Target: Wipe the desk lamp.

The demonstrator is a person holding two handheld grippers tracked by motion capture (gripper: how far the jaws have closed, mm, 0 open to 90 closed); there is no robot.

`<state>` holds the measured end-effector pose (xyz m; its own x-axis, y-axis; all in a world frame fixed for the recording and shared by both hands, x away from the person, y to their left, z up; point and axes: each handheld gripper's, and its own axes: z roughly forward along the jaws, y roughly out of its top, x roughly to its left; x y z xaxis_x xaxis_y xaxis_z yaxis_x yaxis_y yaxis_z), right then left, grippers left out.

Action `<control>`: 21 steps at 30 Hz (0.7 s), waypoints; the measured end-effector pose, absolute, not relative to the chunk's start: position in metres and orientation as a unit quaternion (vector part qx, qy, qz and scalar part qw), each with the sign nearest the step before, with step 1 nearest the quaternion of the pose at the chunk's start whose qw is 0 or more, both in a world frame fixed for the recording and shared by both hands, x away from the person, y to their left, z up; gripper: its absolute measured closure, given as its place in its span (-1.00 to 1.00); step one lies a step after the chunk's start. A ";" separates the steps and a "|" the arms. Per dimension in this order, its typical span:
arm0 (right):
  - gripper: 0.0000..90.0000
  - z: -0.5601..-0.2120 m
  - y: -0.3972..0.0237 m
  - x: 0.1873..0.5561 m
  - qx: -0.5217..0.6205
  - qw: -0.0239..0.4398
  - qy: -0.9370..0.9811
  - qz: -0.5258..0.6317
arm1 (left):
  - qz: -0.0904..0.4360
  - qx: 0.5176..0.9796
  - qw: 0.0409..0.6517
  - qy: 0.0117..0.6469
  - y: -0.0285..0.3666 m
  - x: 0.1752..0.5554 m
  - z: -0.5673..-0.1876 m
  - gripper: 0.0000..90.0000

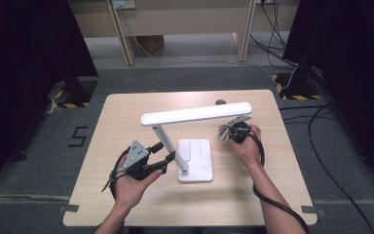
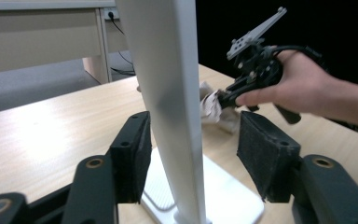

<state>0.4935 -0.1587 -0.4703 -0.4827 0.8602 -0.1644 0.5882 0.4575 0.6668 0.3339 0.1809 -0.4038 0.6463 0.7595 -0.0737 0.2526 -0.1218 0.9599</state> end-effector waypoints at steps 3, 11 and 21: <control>0.82 -0.474 -0.173 0.486 0.454 0.251 0.811 0.270 | 0.224 0.719 0.553 0.357 0.191 0.330 -0.410 -0.10; 0.80 -0.480 -0.199 0.478 0.478 0.260 0.799 0.256 | 0.231 0.733 0.518 0.375 0.222 0.330 -0.431 -0.09; 0.75 -0.496 -0.200 0.477 0.484 0.264 0.798 0.244 | 0.225 0.743 0.476 0.414 0.243 0.352 -0.464 -0.07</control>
